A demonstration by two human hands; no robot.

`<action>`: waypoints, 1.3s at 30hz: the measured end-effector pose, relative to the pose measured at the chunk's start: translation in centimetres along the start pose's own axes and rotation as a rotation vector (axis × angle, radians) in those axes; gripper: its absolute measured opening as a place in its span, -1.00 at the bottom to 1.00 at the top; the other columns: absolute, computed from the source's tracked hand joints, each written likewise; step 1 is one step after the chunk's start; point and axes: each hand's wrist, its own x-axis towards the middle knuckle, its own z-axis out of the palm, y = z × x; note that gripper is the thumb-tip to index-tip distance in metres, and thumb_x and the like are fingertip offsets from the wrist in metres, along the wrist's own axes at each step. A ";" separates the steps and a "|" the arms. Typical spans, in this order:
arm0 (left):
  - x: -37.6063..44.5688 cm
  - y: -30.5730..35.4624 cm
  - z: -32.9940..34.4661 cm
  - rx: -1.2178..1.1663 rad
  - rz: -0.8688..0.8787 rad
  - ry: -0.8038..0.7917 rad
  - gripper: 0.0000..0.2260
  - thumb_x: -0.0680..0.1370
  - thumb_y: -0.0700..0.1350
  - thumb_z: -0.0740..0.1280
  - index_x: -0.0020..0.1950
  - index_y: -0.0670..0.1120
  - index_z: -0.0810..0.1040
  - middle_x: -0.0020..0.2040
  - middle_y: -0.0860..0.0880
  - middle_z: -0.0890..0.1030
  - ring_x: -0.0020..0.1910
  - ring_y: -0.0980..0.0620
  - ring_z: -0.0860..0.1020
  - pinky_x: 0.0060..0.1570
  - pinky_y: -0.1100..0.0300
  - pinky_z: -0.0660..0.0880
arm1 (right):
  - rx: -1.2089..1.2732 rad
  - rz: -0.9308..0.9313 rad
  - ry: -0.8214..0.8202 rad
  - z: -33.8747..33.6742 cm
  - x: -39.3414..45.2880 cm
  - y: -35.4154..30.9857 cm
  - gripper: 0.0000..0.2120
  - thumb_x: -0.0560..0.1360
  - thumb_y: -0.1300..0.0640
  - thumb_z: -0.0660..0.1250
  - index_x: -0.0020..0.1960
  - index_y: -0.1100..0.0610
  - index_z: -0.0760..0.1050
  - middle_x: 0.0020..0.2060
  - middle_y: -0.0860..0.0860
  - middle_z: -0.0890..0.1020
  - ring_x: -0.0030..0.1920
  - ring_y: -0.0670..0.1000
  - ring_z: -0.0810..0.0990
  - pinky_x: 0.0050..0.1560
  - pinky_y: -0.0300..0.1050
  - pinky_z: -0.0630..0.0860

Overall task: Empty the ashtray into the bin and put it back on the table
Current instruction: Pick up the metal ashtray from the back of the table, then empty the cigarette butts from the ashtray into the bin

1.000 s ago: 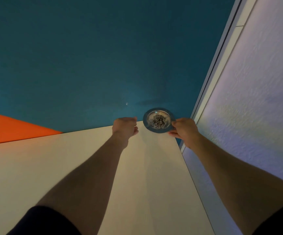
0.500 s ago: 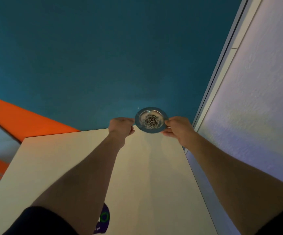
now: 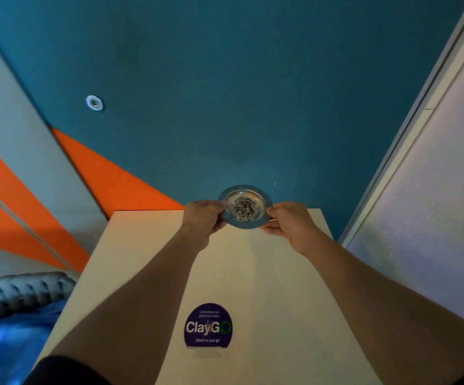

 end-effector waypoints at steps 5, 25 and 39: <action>-1.9 0.9 -5.1 -0.063 -0.020 0.028 -0.96 0.52 -0.25 0.38 -0.11 -0.21 0.61 -0.18 -0.15 0.65 -0.26 -0.03 0.59 -0.43 0.23 0.53 | -0.020 -0.010 -0.040 4.1 -2.6 -0.4 -0.94 0.55 0.26 0.31 -0.02 0.23 0.55 -0.17 0.21 0.70 -0.30 0.09 0.73 -0.23 -0.05 0.64; -8.3 -1.6 -30.3 -0.180 -0.019 0.299 -0.96 0.53 -0.25 0.38 -0.10 -0.22 0.58 -0.25 -0.14 0.65 -0.31 -0.02 0.61 -0.41 0.20 0.56 | -0.167 -0.008 -0.332 26.0 -12.6 3.7 -0.90 0.57 0.24 0.29 0.03 0.21 0.56 -0.16 0.17 0.71 -0.29 0.07 0.74 -0.24 -0.06 0.67; -12.4 -6.0 -44.1 -0.255 -0.087 0.527 -0.95 0.54 -0.22 0.38 -0.08 -0.18 0.62 -0.20 -0.13 0.66 -0.27 0.00 0.62 -0.43 0.25 0.55 | -0.270 0.008 -0.499 39.0 -17.8 9.2 -0.93 0.55 0.22 0.32 -0.02 0.19 0.57 -0.20 0.16 0.72 -0.31 0.08 0.74 -0.24 -0.04 0.67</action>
